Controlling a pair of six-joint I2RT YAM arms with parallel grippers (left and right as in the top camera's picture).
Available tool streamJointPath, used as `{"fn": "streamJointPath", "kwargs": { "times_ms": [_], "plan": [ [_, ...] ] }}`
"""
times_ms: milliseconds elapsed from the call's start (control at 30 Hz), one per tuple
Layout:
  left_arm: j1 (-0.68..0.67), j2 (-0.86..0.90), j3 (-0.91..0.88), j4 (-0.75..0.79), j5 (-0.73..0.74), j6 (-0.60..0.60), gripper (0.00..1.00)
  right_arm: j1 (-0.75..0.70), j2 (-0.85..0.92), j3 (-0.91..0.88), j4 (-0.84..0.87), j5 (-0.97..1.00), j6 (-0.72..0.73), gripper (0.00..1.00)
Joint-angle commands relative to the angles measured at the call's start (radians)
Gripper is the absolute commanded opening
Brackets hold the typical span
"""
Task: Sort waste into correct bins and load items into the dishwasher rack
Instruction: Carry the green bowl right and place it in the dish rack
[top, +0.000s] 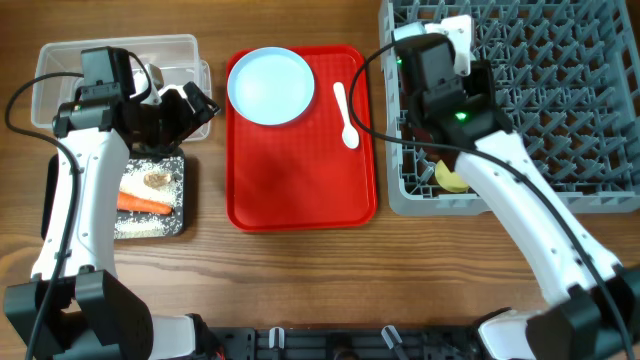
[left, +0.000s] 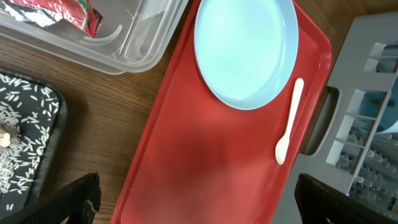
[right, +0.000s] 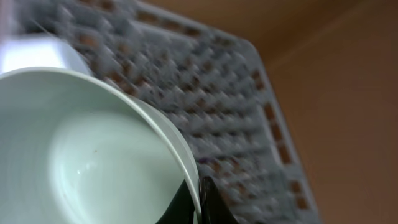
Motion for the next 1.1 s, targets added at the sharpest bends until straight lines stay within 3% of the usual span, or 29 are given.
{"fn": "streamJointPath", "kwargs": {
  "times_ms": [0,167,400,1067],
  "plan": [
    [0.004,-0.013,0.006,0.001,0.001,0.002,1.00,-0.008,0.093,0.000,-0.017,0.158,0.019,0.04],
    [0.004,-0.013,0.006,0.001,0.001,0.002,1.00,-0.031,0.195,0.000,-0.015,0.314,0.017,0.04],
    [0.004,-0.013,0.006,0.001,0.001,0.002,1.00,-0.036,0.267,0.000,-0.016,0.324,0.016,0.04],
    [0.004,-0.013,0.006,0.001,0.001,0.002,1.00,0.024,0.279,0.000,-0.044,0.066,-0.062,0.04]
  ]
}}
